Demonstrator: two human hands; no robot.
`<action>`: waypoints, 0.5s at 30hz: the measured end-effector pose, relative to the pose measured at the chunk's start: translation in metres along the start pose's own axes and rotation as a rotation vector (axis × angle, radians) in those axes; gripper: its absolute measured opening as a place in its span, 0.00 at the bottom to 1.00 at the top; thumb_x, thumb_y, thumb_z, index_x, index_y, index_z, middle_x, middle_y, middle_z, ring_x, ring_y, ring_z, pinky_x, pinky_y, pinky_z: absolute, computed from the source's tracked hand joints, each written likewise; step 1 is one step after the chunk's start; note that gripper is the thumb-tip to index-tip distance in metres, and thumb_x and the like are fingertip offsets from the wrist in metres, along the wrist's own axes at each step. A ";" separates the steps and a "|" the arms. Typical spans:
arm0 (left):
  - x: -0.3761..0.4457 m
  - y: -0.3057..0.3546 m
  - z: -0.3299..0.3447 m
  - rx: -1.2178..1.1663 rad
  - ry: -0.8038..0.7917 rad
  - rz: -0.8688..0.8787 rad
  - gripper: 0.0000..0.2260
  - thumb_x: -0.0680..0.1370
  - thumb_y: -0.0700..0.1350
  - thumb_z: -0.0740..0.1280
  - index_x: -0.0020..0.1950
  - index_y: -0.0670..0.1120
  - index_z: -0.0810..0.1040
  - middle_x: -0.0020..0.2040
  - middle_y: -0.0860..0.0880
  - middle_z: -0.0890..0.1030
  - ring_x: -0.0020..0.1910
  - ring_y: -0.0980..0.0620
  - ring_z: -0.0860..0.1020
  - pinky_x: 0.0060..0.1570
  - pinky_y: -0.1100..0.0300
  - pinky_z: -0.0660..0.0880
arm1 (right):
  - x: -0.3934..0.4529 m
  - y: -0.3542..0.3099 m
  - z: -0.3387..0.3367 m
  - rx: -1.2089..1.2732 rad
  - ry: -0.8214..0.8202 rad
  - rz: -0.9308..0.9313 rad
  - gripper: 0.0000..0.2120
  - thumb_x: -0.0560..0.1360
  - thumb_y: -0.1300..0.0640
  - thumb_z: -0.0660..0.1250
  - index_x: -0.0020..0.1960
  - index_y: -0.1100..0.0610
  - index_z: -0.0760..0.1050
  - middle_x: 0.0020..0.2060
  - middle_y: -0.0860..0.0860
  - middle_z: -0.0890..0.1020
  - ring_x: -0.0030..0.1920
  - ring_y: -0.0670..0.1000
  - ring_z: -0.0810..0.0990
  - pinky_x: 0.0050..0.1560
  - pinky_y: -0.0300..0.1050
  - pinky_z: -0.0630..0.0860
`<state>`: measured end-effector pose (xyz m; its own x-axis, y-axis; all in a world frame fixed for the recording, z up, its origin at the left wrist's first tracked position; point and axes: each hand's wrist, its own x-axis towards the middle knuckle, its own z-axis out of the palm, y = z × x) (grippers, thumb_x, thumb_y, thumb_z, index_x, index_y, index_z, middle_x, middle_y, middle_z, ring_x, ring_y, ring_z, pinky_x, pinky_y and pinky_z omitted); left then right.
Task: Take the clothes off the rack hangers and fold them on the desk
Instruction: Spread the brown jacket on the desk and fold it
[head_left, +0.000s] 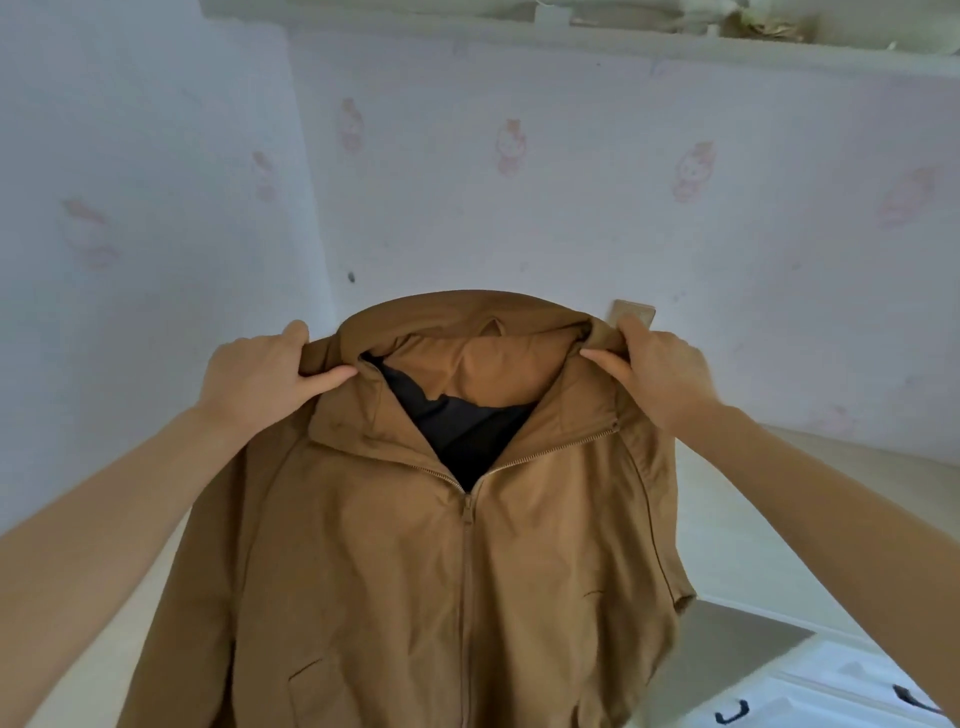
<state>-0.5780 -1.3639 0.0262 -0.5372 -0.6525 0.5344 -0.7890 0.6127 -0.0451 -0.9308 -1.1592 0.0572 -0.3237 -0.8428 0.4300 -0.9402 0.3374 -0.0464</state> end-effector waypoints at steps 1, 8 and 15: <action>0.014 -0.005 0.010 0.010 -0.010 0.004 0.34 0.69 0.76 0.55 0.34 0.43 0.64 0.20 0.49 0.66 0.18 0.49 0.65 0.22 0.62 0.64 | 0.016 0.001 0.010 0.002 -0.001 0.001 0.24 0.75 0.33 0.54 0.46 0.56 0.63 0.29 0.48 0.69 0.31 0.56 0.73 0.33 0.47 0.70; 0.122 -0.047 0.102 0.113 -0.164 0.022 0.32 0.68 0.75 0.53 0.36 0.44 0.65 0.24 0.49 0.70 0.22 0.50 0.69 0.25 0.61 0.64 | 0.149 0.006 0.103 0.026 -0.083 -0.022 0.28 0.72 0.31 0.51 0.46 0.57 0.64 0.30 0.49 0.70 0.33 0.57 0.75 0.31 0.47 0.68; 0.186 -0.082 0.209 0.160 -0.256 0.029 0.33 0.68 0.76 0.50 0.36 0.44 0.66 0.25 0.49 0.71 0.23 0.50 0.70 0.25 0.61 0.62 | 0.244 0.003 0.217 0.075 -0.178 0.032 0.27 0.74 0.32 0.54 0.45 0.57 0.64 0.34 0.52 0.74 0.35 0.56 0.74 0.37 0.49 0.69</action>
<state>-0.6752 -1.6288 -0.0475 -0.6014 -0.7396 0.3022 -0.7986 0.5675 -0.2004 -1.0353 -1.4547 -0.0339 -0.3608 -0.8954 0.2610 -0.9323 0.3384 -0.1278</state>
